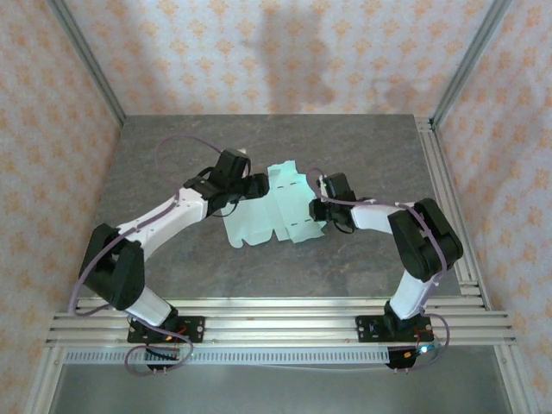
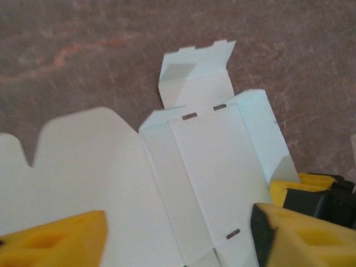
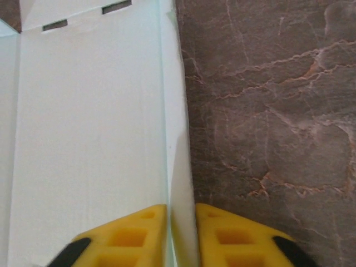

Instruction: Fold the paper box

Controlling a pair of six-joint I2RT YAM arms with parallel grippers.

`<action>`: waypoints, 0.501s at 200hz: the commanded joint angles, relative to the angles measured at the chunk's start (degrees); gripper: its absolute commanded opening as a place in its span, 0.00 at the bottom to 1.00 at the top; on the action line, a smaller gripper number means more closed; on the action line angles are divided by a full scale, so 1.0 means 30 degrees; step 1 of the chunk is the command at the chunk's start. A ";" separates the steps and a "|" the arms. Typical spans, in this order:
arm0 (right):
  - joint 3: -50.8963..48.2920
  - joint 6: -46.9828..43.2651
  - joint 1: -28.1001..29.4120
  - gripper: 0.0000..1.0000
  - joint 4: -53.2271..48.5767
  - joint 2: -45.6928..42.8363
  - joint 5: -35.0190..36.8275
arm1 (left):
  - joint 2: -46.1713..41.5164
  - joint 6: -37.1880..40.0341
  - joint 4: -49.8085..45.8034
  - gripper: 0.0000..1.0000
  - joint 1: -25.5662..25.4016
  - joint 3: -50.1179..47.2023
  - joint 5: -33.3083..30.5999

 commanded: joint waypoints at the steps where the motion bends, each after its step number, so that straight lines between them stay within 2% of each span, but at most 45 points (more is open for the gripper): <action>1: 0.0637 -0.0175 -0.0042 0.13 -0.0292 0.0043 -0.0512 | 0.1392 -0.0915 0.0545 0.58 0.0146 0.0838 0.1737; 44: 0.1176 -0.0854 -0.0037 0.11 -0.1539 -0.0244 0.0101 | 0.3916 -0.0774 0.0665 0.57 0.0410 0.2537 0.2445; 100: 0.0822 -0.1349 -0.0039 0.09 -0.1555 -0.0813 0.1067 | 0.7831 -0.0491 0.0844 0.57 0.1030 0.5741 0.3720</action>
